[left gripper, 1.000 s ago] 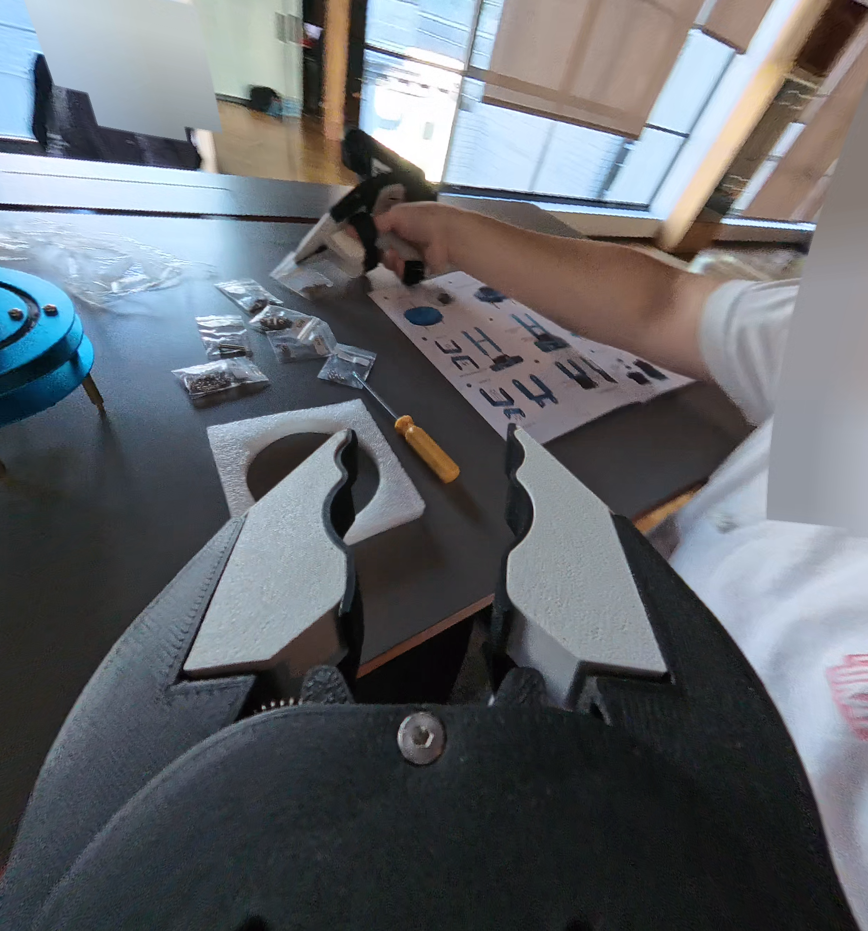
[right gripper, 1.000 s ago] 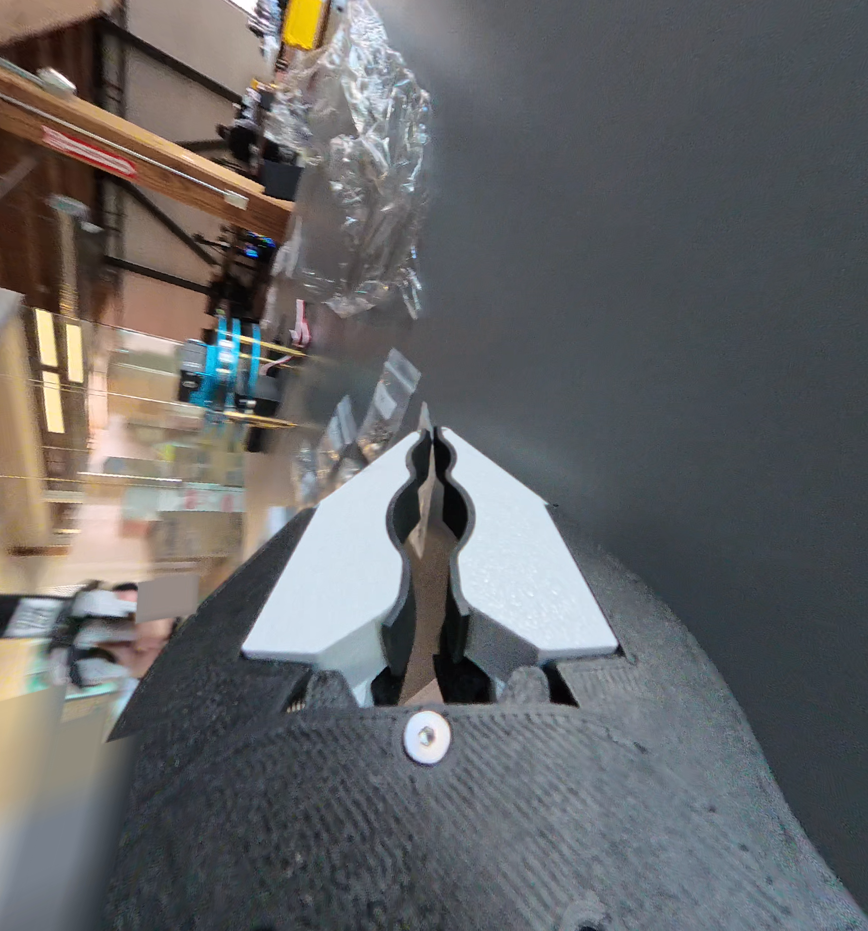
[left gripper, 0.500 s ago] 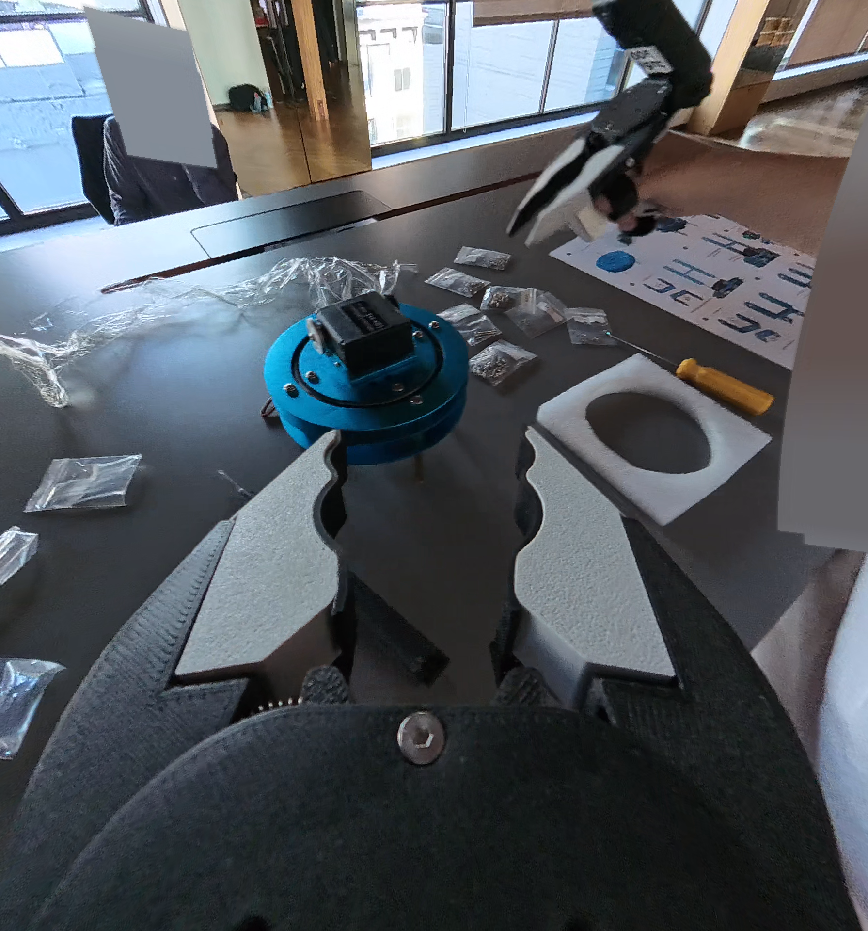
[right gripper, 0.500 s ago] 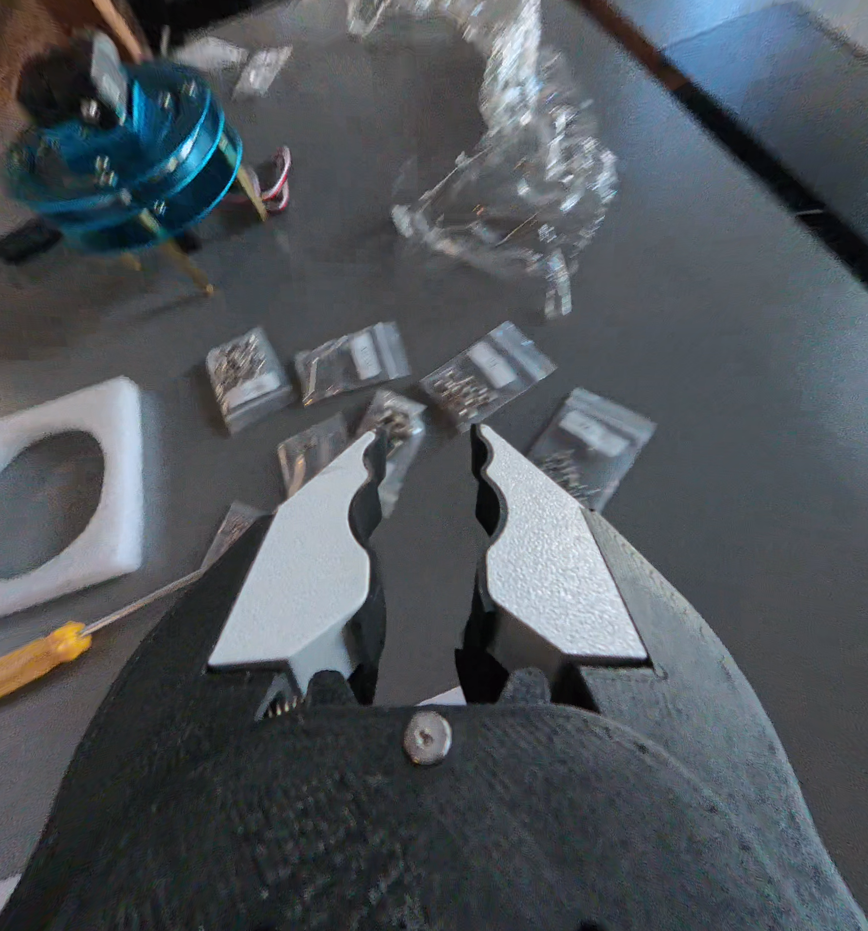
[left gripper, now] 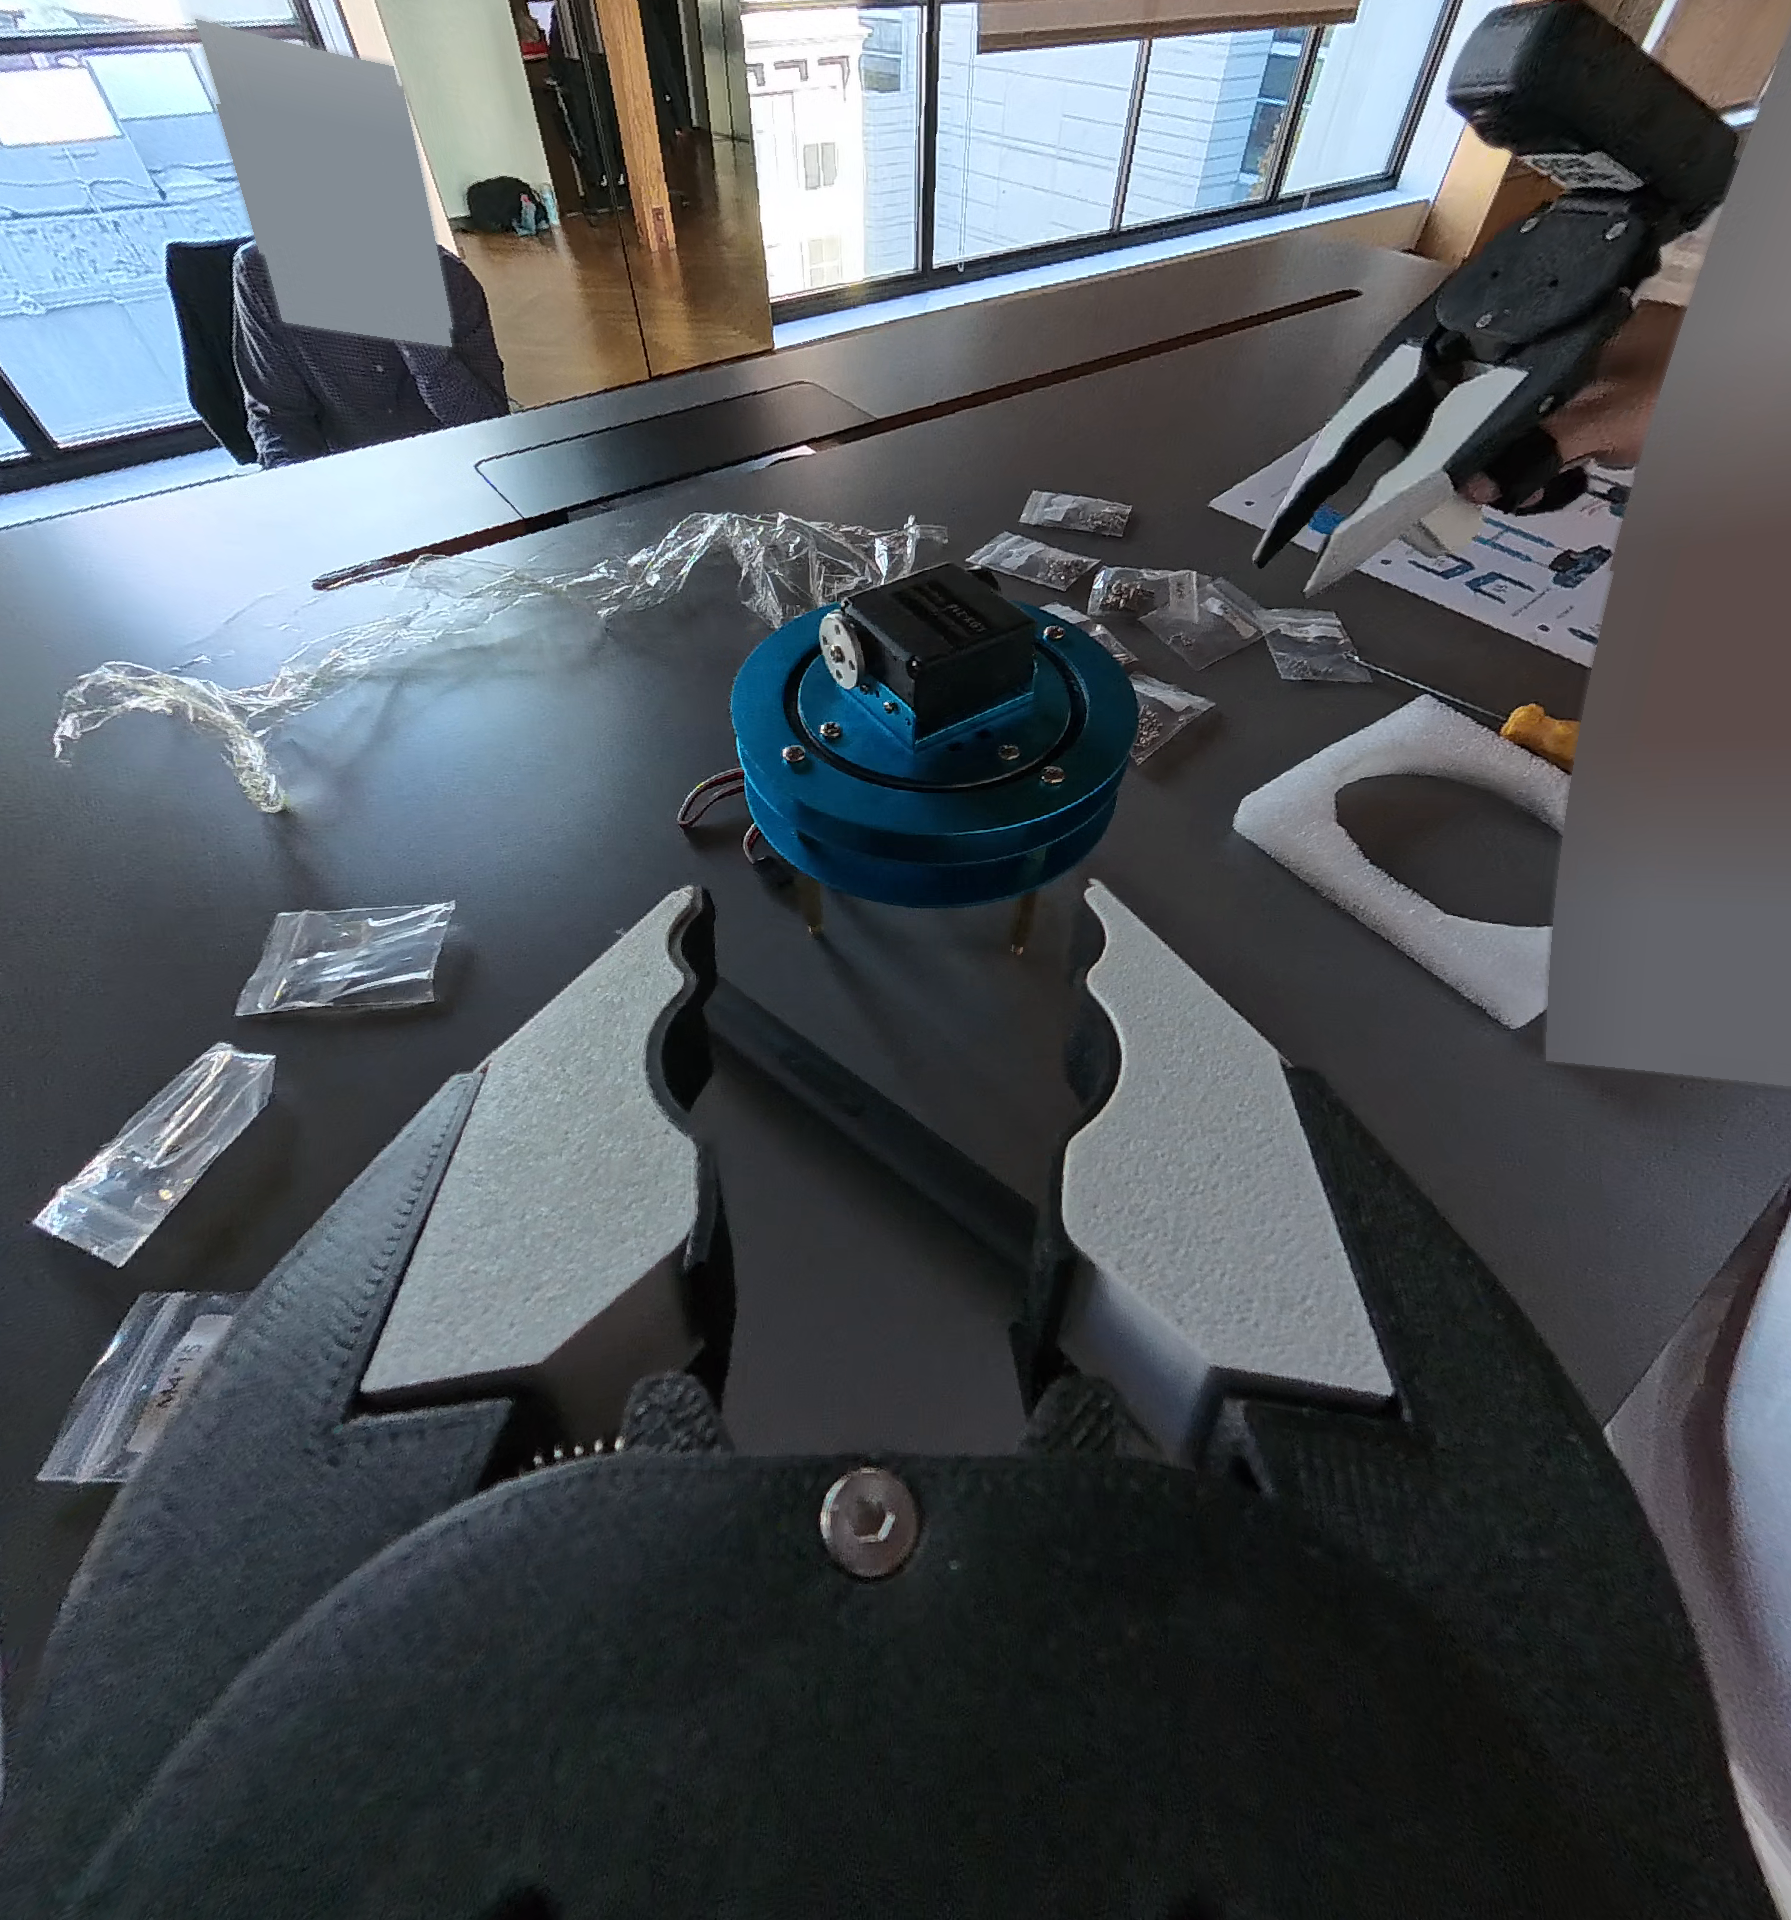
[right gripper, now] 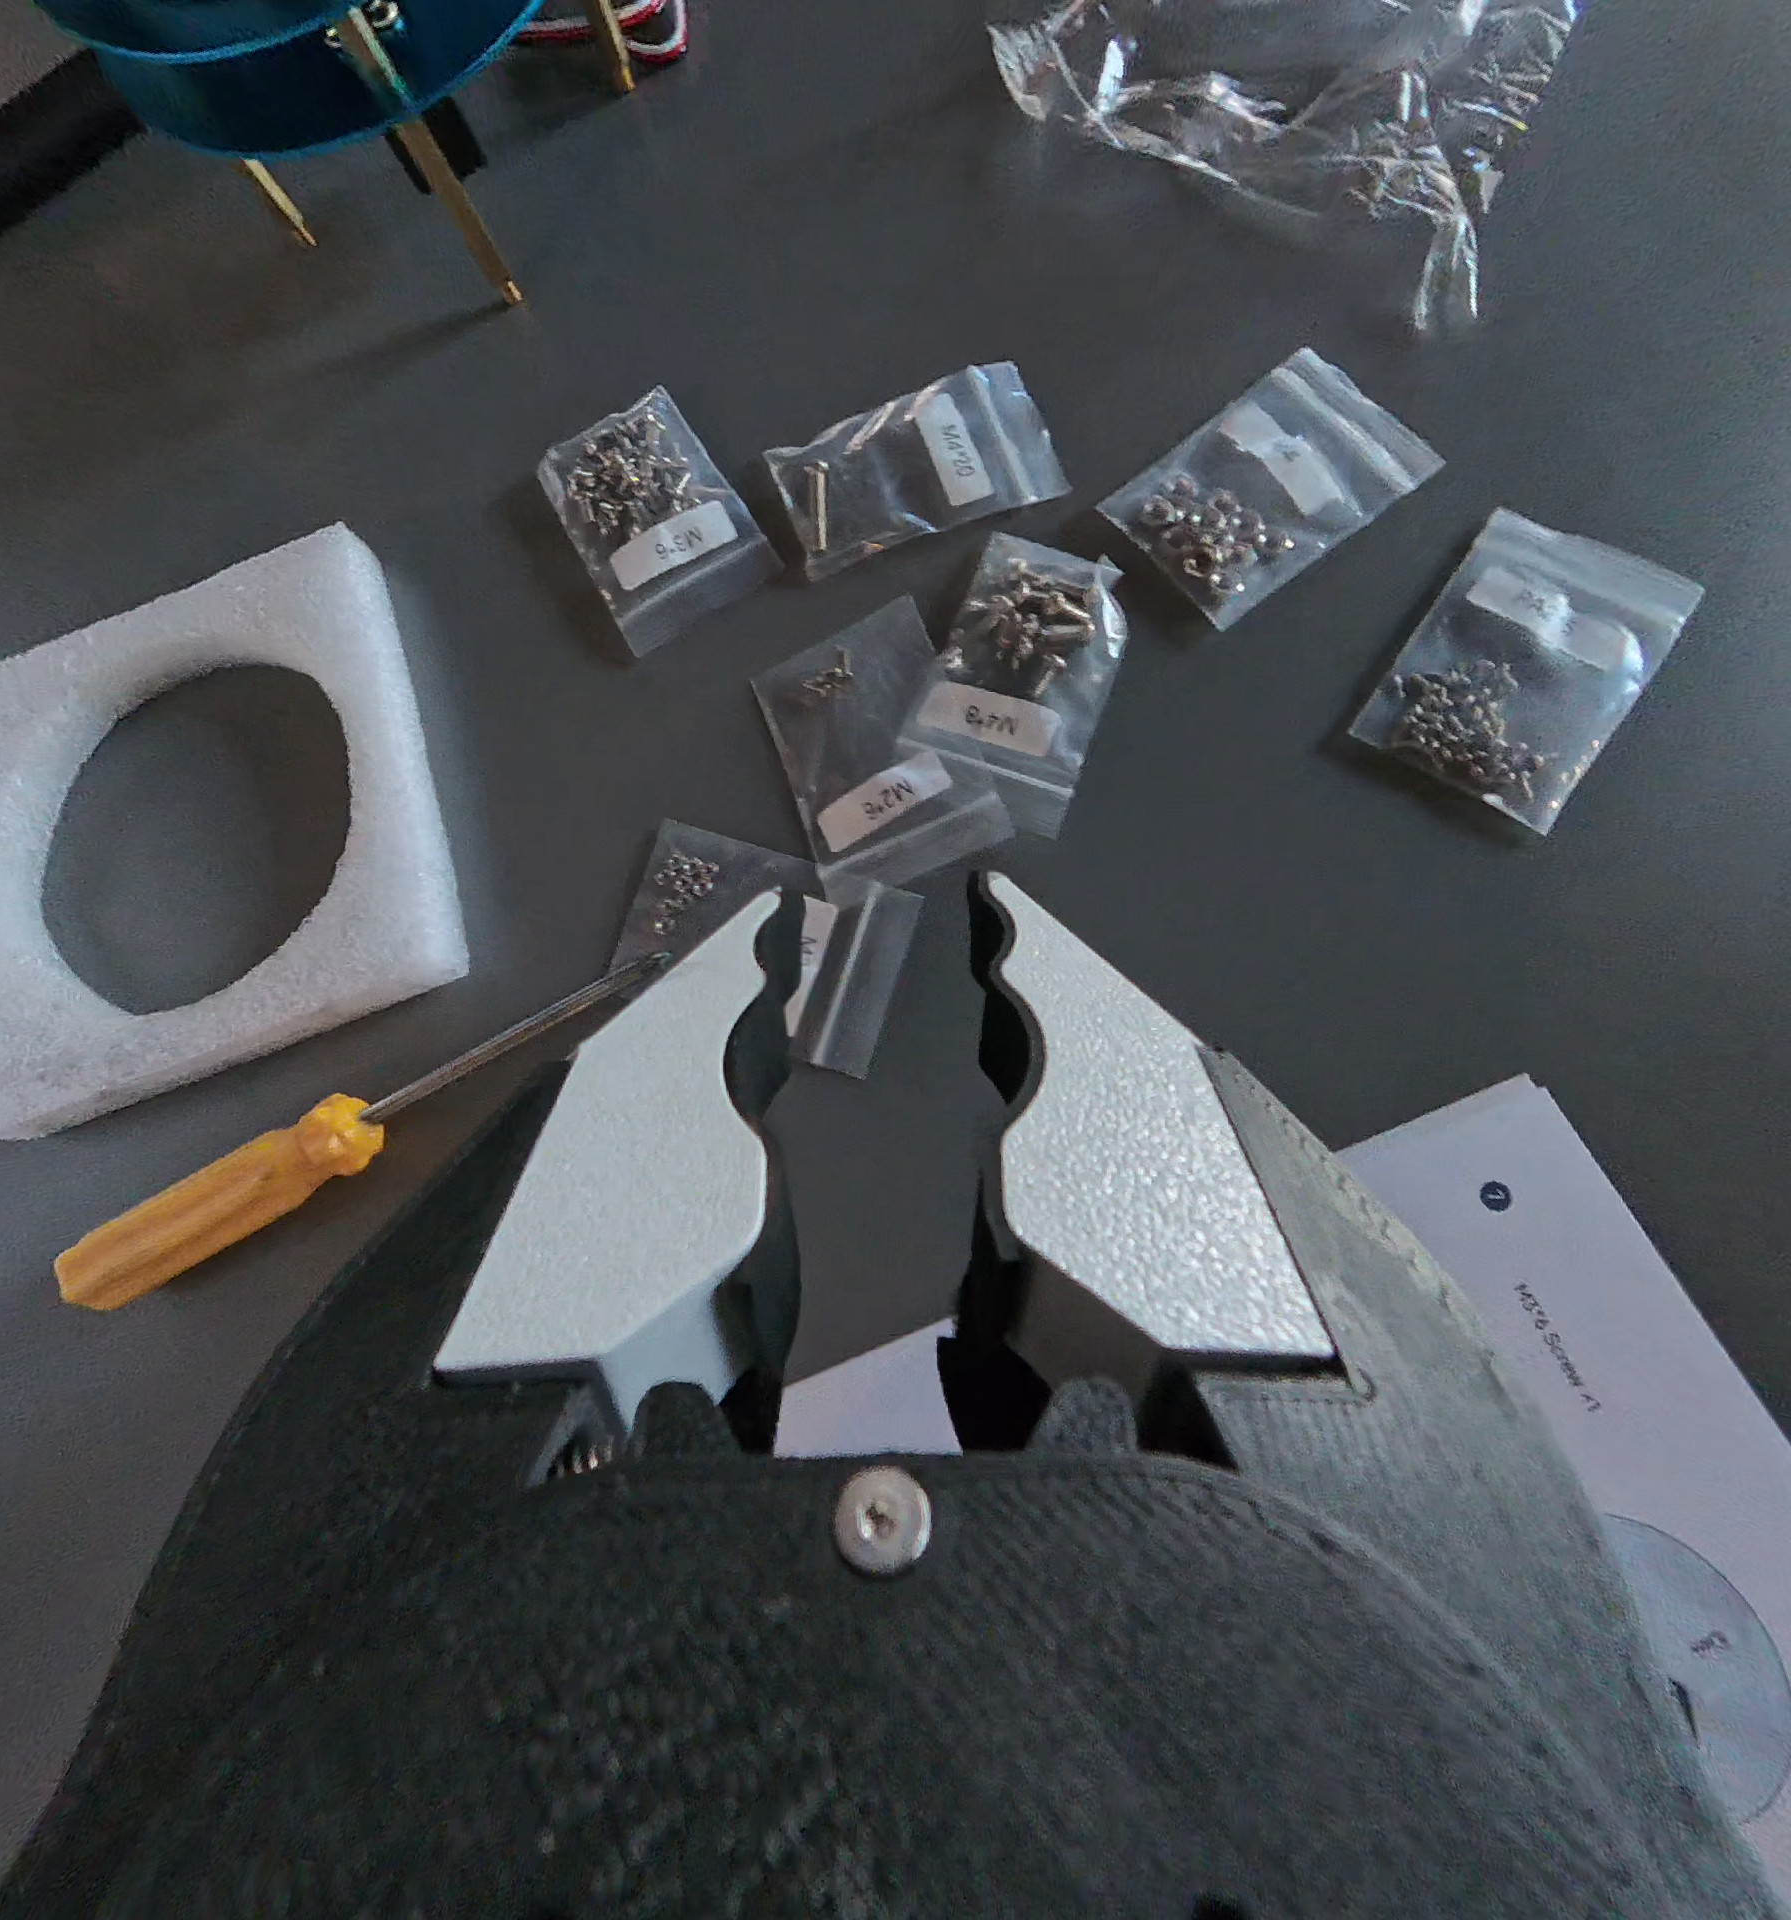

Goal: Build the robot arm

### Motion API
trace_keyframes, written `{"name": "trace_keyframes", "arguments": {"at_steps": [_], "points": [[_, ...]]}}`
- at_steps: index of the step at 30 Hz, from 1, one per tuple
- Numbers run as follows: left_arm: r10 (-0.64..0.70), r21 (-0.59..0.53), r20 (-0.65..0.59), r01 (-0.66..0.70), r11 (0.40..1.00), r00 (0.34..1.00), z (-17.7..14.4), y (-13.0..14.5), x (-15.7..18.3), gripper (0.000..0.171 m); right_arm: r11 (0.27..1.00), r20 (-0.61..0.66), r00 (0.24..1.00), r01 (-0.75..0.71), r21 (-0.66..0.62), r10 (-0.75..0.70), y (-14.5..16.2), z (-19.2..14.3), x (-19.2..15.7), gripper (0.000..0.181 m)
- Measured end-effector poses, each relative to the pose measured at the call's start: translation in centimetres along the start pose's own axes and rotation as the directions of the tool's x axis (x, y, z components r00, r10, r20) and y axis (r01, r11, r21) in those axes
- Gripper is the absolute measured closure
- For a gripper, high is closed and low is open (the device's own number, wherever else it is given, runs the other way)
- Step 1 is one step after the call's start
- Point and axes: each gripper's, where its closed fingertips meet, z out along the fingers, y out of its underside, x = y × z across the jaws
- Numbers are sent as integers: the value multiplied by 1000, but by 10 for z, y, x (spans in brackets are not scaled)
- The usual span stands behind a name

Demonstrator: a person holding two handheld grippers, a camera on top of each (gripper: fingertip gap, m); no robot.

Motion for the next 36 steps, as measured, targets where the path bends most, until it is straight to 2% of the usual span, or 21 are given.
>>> {"name": "trace_keyframes", "arguments": {"at_steps": [3,6,12,20,30,36], "points": [[6,-13,6,-6,1000,1000,-3,3,-2,105,999,47,998,-31,-10,31,1,1,9,154],[11,-27,19,-10,1000,1000,-7,7,-4,104,1000,53,998,16,-19,-15,2,-2,13,156],[12,-47,53,-10,999,998,-16,13,-15,104,997,89,994,61,-47,-57,12,-11,-1,156],[-2,6,128,1,1000,992,-37,9,-35,104,997,82,995,61,-47,-57,20,-9,-19,156],[-100,42,241,92,995,965,-75,42,-66,108,997,62,995,76,-6,-76,2,-4,-32,156],[-95,6,283,98,995,954,-79,54,-79,108,998,47,997,65,25,-66,-3,-7,-33,155]]}}
